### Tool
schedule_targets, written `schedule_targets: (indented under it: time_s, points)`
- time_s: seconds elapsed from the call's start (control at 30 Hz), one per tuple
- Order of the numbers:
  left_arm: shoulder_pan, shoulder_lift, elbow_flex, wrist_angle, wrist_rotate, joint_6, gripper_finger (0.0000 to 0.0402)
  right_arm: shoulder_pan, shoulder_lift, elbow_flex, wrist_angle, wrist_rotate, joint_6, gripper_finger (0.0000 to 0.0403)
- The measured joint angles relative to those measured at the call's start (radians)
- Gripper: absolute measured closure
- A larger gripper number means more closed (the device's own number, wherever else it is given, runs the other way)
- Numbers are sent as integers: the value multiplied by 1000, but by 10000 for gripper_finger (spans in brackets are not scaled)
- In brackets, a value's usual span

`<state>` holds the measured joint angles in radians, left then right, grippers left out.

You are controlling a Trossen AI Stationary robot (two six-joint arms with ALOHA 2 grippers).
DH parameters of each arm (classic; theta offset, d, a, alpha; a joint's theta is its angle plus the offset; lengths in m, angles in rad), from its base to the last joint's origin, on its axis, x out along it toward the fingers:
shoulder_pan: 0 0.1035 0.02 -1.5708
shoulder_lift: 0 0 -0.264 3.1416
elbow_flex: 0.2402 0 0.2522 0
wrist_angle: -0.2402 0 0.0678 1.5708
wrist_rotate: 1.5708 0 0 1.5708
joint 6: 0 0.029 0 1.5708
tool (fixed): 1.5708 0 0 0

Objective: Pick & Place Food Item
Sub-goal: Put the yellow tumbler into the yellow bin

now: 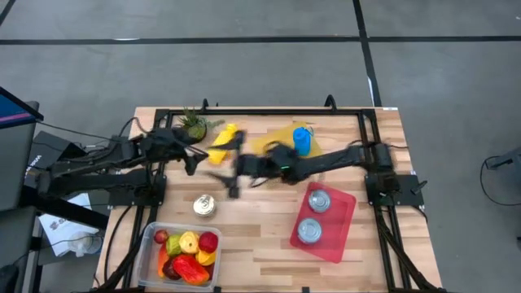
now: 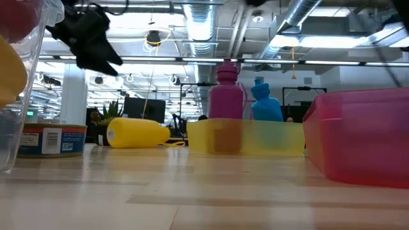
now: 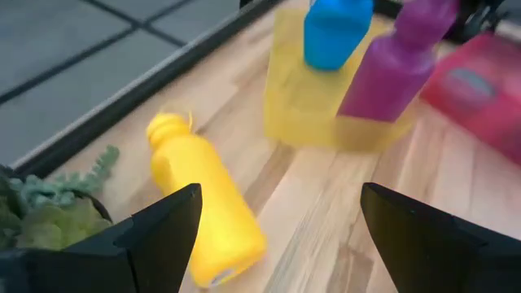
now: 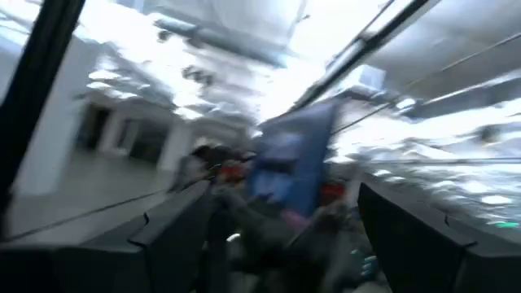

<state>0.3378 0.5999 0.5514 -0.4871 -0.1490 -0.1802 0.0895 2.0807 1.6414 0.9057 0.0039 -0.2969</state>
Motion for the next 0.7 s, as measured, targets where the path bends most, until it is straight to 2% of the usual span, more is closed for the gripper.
schedule_targets:
  time_s: [0.13, 0.27, 0.43, 0.5, 0.57, 0.7]
  points:
    - [0, 112, 0, 52, 0, 11, 72, 36, -259, -280, 48, 158, -59, 101]
    - [0, 221, 1, 148, -4, 19, 66, 117, -478, -511, -62, 354, -106, 101]
    - [0, 325, 49, 204, -88, 19, 71, 234, -733, -726, -185, 612, -70, 101]
    - [4, 389, 90, 160, -73, 19, 78, 268, -789, -811, -245, 671, -32, 101]
    - [20, 476, 156, 90, -16, 3, 84, 291, -842, -886, -253, 712, 8, 101]
    - [60, 688, 318, -78, 73, -38, 80, 318, -936, -1017, -249, 734, 72, 101]
